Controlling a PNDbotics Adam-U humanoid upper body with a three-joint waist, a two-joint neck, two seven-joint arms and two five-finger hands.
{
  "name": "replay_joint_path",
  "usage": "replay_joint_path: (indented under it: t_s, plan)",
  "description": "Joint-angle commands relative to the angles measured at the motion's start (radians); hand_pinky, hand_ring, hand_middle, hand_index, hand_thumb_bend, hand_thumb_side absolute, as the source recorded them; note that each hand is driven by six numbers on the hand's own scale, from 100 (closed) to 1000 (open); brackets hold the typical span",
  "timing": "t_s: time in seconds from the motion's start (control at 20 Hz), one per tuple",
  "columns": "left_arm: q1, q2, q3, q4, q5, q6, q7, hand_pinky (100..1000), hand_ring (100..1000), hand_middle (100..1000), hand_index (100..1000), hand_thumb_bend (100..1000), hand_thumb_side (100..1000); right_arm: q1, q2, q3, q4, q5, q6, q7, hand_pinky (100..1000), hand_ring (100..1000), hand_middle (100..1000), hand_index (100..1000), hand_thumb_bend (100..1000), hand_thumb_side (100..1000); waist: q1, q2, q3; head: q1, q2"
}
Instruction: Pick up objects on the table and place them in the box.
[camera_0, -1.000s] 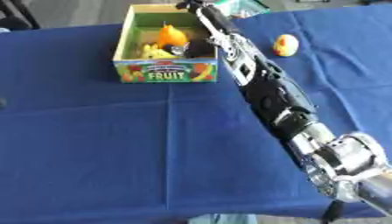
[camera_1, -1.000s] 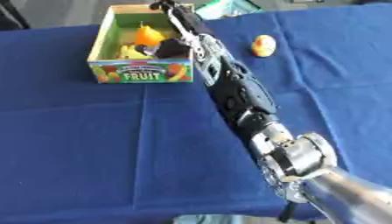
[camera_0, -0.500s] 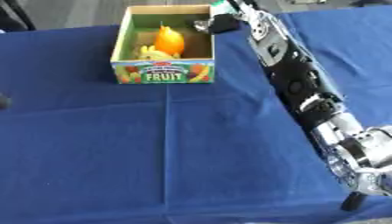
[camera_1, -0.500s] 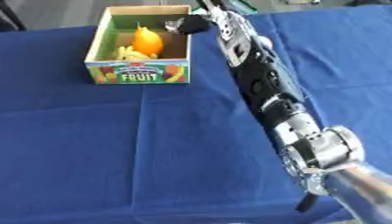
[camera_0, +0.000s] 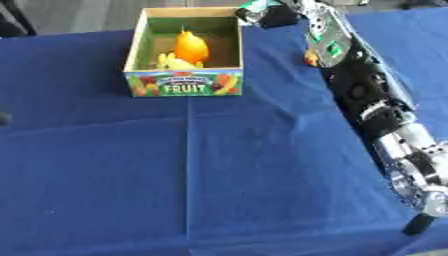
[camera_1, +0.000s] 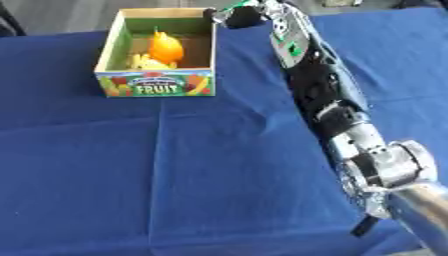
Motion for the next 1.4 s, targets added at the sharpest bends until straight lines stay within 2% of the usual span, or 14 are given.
replay_joint_path:
  t_s: [0.05,0.2,0.25,0.4,0.6,1.05,1.4]
  plan:
    - [-0.005,0.025,0.011,-0.015,-0.001,-0.002,0.004,751,616,546,749,100,527,-0.011,-0.053,-0.022,0.015,0.004,0.024,-0.021,866,855,796,854,561,368,0.002,-0.017,-0.003,0.001,0.005]
    - [-0.004,0.026,0.011,-0.015,-0.001,-0.002,0.004,752,616,546,749,100,527,0.001,-0.071,-0.034,0.039,0.003,0.041,-0.035,866,854,792,849,534,344,0.004,-0.017,-0.007,-0.002,0.005]
    - [-0.003,0.026,0.012,-0.015,-0.001,-0.002,0.004,752,616,546,749,100,527,0.005,-0.076,-0.036,0.046,0.003,0.045,-0.040,866,854,792,848,557,365,0.005,-0.017,-0.009,-0.004,0.005]
    - [-0.001,0.027,0.012,-0.014,-0.001,-0.003,0.005,752,616,546,749,100,528,0.016,-0.089,-0.044,0.065,0.002,0.058,-0.052,866,855,789,843,535,348,0.007,-0.017,-0.013,-0.010,0.005]
    - [0.001,0.028,0.013,-0.013,-0.001,-0.003,0.005,752,615,546,749,100,527,0.027,-0.102,-0.051,0.089,0.003,0.073,-0.066,866,854,786,841,549,360,0.008,-0.018,-0.018,-0.019,0.005]
    - [0.003,0.028,0.015,-0.013,-0.001,-0.003,0.006,752,615,545,749,100,529,0.043,-0.118,-0.061,0.140,0.012,0.117,-0.101,862,850,773,827,537,345,0.010,-0.015,-0.021,-0.019,0.005]
    - [0.003,0.027,0.016,-0.013,-0.001,-0.003,0.006,753,615,545,749,100,530,0.051,-0.123,-0.056,0.164,0.010,0.129,-0.107,861,845,725,780,531,339,0.011,-0.012,-0.024,-0.016,0.005]
